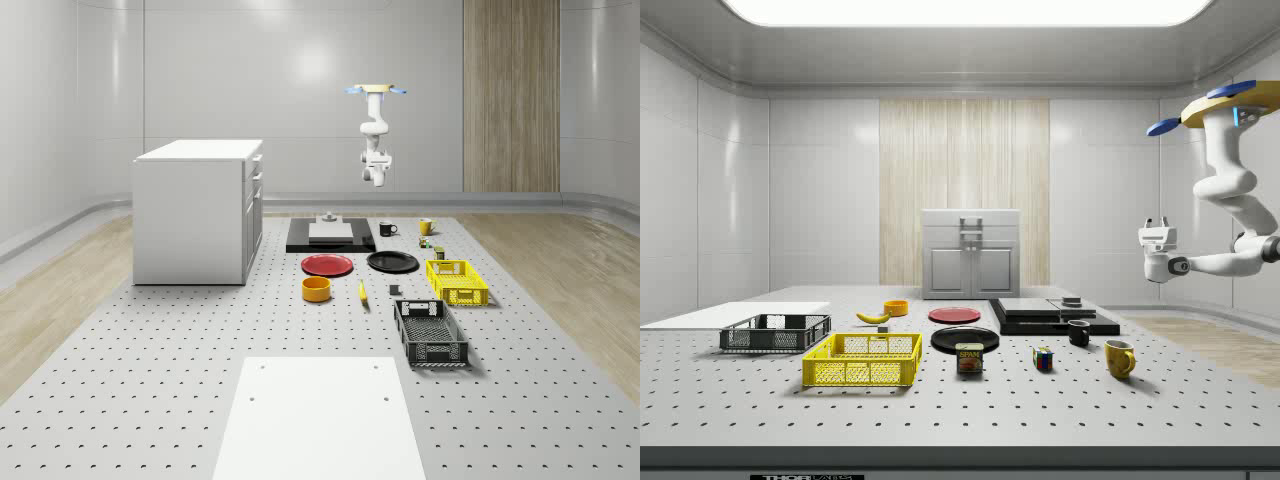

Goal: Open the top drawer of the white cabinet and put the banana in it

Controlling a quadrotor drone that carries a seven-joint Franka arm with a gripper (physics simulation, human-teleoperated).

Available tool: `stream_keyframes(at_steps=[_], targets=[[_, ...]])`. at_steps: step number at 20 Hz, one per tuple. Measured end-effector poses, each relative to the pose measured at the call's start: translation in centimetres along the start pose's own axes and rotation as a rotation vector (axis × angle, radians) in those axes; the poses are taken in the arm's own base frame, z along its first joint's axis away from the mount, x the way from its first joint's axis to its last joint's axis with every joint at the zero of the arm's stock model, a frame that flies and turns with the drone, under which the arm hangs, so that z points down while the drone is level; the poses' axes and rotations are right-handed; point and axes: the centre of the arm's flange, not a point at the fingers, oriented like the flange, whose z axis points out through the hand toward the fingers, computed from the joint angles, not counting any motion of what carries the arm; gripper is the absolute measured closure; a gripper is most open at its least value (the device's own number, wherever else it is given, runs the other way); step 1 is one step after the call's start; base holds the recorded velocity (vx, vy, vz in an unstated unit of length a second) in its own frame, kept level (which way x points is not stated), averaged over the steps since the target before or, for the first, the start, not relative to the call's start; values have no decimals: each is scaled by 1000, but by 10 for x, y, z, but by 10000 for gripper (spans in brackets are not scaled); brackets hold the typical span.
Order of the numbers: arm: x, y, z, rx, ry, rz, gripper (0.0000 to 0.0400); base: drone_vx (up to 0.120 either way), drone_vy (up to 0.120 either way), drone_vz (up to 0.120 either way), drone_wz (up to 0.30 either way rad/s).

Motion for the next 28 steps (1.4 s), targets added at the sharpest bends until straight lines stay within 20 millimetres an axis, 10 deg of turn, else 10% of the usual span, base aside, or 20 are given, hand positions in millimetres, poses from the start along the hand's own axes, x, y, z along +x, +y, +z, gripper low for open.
stream_keyframes(at_steps=[17, 28], targets=[[1, 1, -87, 20, -2, 1, 0, 96, -96, 78, 0], [68, 66, -21, 909, -905, -1, 0, 120, -120, 120, 0]])
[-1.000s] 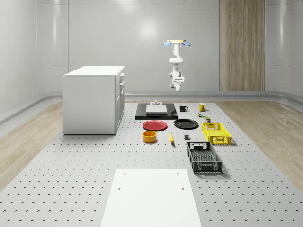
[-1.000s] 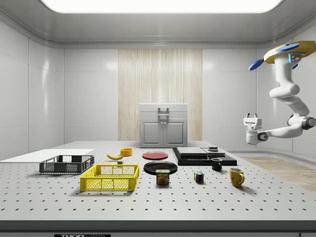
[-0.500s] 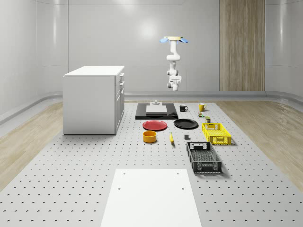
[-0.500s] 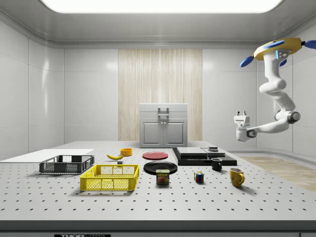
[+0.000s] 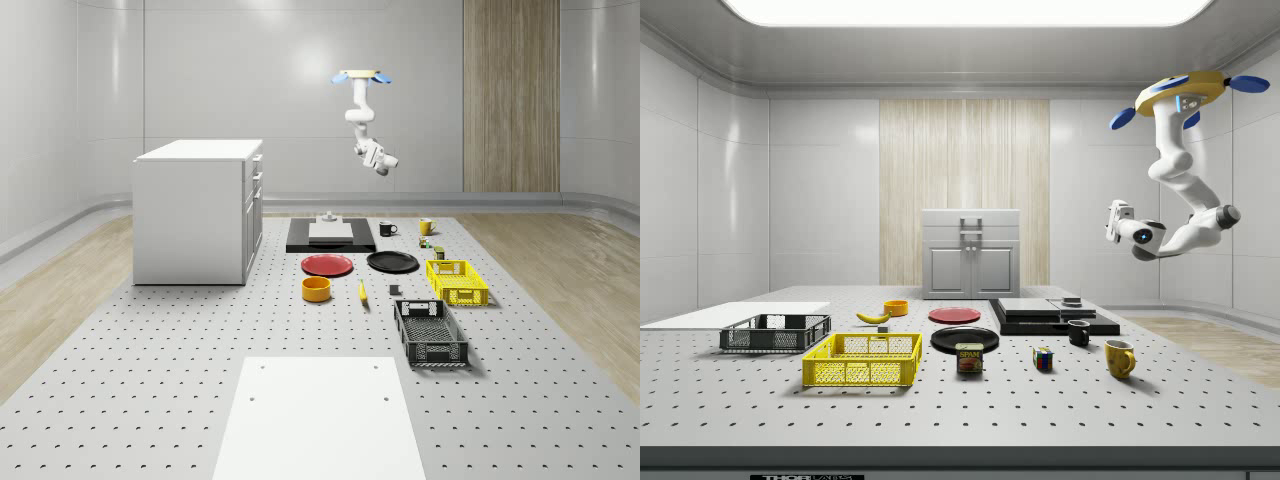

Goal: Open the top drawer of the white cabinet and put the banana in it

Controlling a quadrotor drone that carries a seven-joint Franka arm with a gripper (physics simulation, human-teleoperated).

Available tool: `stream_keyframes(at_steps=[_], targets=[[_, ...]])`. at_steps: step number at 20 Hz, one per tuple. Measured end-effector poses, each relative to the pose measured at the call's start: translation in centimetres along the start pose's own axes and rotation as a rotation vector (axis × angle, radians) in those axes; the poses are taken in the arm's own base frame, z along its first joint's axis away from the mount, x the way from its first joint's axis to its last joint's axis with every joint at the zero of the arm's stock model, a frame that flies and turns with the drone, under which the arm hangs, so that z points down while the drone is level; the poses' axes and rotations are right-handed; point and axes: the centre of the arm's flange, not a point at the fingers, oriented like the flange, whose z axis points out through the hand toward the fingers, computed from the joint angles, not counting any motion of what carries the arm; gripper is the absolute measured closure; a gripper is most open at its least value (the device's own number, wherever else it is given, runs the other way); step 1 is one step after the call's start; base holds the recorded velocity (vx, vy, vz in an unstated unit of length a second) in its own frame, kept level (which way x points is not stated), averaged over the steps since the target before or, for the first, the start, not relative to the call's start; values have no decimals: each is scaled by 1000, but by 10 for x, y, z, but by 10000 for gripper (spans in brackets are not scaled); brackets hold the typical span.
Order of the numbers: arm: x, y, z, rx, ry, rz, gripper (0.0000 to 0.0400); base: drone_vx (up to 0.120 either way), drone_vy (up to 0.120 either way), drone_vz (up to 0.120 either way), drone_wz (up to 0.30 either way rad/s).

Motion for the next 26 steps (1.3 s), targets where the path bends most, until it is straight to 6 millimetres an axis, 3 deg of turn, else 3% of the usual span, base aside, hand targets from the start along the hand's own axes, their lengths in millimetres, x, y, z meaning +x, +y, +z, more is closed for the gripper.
stream_keyframes(at_steps=[6, 15, 21, 26], targets=[[13, 13, 1, 133, -135, 0, 0, 120, -120, 120, 0], [19, 18, 3, 188, -191, 1, 0, 120, -120, 120, 0], [19, 19, 3, 197, -200, 1, 0, 120, -20, 0, 0], [20, 19, 4, 199, -203, 1, 0, 120, -120, 0, 0]])
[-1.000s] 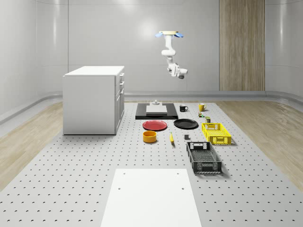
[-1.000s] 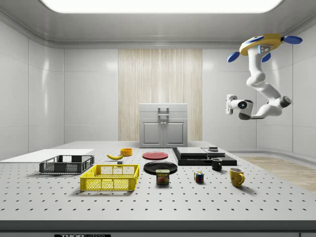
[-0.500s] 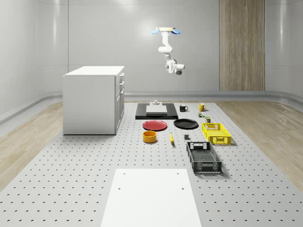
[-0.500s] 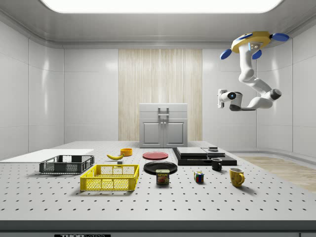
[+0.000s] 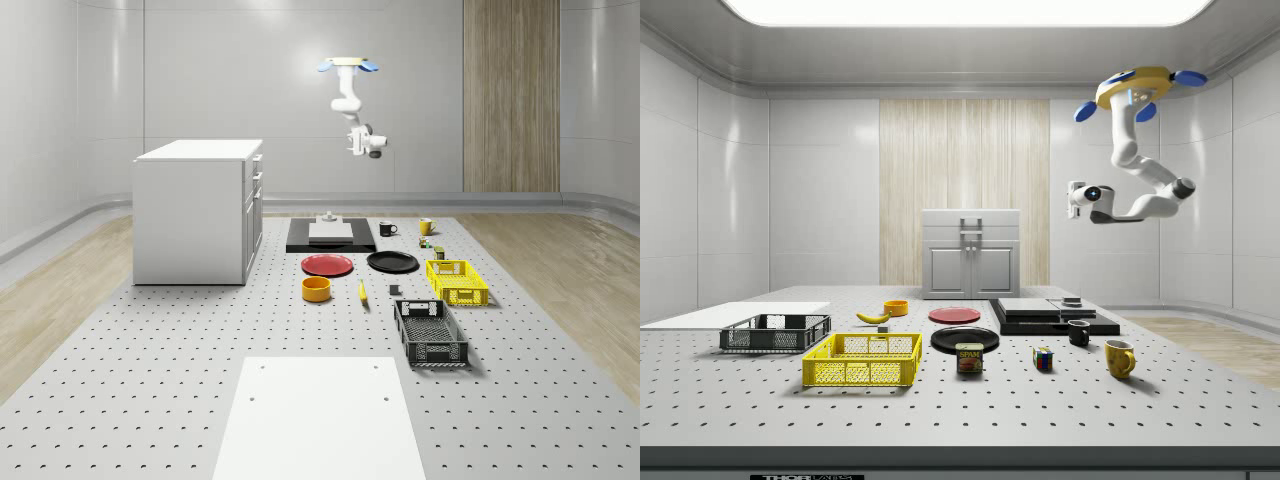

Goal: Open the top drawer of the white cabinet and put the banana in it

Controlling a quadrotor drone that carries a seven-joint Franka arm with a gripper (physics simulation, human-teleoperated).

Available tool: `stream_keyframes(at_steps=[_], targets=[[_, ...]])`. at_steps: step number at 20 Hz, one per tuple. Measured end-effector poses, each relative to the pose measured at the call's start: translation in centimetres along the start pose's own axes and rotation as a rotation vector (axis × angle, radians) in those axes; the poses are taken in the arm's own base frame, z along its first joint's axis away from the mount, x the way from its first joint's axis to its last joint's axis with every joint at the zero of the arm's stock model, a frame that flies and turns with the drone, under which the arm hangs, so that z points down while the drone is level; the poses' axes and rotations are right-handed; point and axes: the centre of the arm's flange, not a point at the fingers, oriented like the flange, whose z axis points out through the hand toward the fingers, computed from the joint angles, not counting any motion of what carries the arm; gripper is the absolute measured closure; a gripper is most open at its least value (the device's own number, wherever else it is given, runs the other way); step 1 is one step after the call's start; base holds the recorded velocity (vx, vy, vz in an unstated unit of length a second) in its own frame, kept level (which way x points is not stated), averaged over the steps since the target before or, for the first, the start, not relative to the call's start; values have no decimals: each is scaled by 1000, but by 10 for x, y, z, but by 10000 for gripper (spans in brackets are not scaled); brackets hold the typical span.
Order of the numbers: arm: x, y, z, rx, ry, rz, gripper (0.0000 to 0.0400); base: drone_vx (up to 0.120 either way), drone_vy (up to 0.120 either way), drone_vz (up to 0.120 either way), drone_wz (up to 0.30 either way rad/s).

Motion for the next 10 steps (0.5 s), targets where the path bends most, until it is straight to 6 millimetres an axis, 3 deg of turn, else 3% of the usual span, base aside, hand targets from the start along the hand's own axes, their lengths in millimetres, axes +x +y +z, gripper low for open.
stream_keyframes(at_steps=[10], targets=[[0, 0, 0, 2, -1, 0, 0, 120, -120, 0, 0]])
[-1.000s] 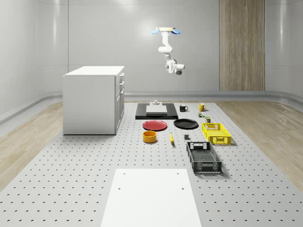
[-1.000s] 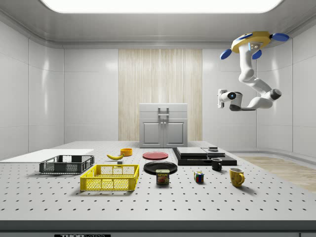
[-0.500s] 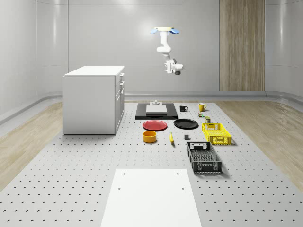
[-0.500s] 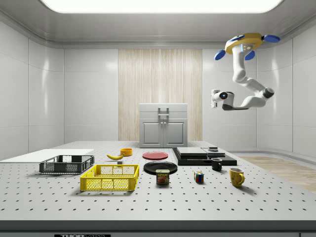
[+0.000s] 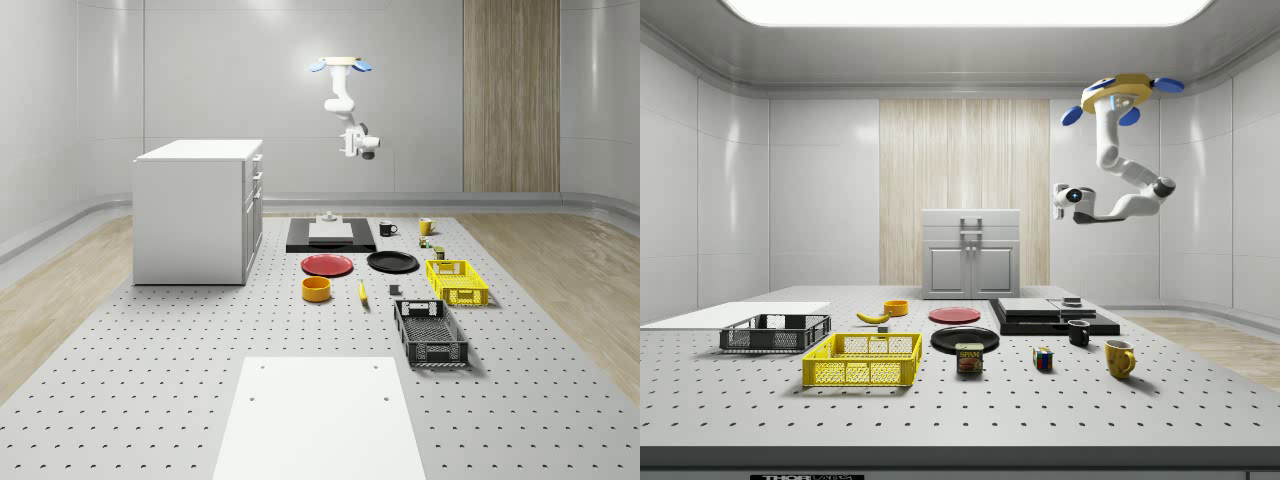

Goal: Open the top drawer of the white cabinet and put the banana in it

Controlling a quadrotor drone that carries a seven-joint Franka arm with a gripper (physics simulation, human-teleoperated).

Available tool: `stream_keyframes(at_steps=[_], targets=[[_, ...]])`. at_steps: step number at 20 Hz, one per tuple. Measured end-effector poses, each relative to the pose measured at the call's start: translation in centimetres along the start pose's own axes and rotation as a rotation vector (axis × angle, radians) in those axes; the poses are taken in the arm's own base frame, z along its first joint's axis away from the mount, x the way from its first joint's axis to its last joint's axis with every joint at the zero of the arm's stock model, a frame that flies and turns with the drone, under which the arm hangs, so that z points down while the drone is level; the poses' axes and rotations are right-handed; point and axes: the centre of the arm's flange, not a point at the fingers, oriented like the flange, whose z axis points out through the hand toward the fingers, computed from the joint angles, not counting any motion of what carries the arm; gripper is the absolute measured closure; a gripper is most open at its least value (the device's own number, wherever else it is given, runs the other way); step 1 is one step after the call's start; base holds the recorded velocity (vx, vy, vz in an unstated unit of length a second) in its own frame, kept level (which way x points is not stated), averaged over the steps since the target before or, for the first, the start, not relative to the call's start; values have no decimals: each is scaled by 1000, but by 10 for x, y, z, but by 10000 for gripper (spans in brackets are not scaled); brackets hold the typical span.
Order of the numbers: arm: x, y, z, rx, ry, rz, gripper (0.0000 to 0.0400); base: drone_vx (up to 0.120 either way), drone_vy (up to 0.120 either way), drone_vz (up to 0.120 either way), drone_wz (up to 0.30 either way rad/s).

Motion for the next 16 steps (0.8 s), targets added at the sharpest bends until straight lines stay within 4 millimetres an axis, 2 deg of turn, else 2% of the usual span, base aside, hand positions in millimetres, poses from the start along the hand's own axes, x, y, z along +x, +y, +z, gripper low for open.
stream_keyframes(at_steps=[16], targets=[[0, 0, 0, 0, 0, 0, 0, 120, -120, 0, 0]])
